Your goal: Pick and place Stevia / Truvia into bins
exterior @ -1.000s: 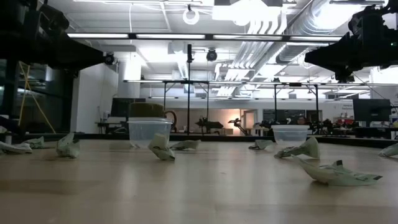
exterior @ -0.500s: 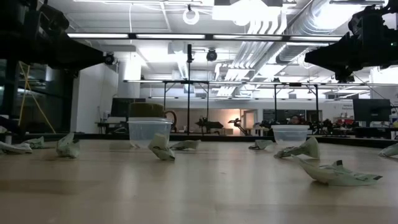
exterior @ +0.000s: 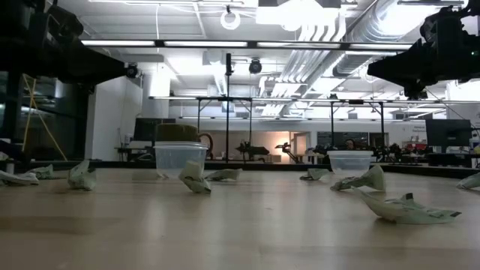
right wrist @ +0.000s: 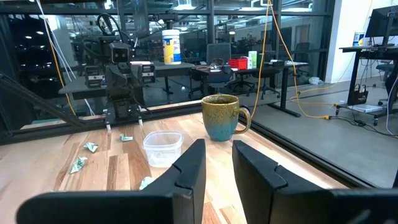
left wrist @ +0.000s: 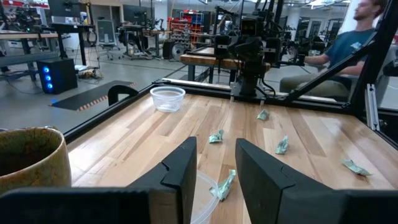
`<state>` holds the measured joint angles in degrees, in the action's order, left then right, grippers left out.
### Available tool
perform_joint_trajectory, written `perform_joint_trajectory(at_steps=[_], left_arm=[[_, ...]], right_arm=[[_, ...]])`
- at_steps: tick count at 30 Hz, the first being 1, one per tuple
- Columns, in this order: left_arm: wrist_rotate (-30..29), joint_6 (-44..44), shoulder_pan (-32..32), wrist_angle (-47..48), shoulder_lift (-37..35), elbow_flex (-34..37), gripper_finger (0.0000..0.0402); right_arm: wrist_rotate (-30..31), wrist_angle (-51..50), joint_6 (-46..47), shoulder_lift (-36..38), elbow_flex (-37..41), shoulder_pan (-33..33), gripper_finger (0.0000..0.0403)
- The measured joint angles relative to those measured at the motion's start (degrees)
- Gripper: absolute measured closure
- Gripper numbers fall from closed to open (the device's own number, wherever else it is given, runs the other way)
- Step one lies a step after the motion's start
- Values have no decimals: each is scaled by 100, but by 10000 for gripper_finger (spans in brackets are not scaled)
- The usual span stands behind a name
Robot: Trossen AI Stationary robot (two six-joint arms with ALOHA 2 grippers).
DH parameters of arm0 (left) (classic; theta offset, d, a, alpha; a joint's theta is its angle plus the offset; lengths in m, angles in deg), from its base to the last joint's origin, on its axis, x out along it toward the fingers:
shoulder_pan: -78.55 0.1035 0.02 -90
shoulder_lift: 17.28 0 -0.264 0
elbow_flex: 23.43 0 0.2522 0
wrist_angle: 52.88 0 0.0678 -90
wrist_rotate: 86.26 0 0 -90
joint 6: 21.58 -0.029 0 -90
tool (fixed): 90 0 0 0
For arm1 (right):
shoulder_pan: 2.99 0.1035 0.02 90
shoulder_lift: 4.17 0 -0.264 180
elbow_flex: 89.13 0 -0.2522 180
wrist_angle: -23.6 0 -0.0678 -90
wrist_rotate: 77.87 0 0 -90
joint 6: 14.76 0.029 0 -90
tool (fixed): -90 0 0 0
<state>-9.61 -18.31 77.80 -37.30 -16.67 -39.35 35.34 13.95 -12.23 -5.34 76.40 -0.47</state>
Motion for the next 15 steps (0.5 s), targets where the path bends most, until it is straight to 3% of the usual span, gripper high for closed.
perform_joint_trajectory(at_steps=[6, 12, 15], left_arm=[[-2, 1, 0, -2, 1, 1, 257], [-1, 1, -1, -11, 0, 0, 257], [-2, 1, 0, -12, 0, 1, 257]], right_arm=[[1, 12, 4, 1, 0, 0, 331], [2, 286, 919, 2, 2, 0, 331], [2, 222, 860, 0, 2, 0, 331]])
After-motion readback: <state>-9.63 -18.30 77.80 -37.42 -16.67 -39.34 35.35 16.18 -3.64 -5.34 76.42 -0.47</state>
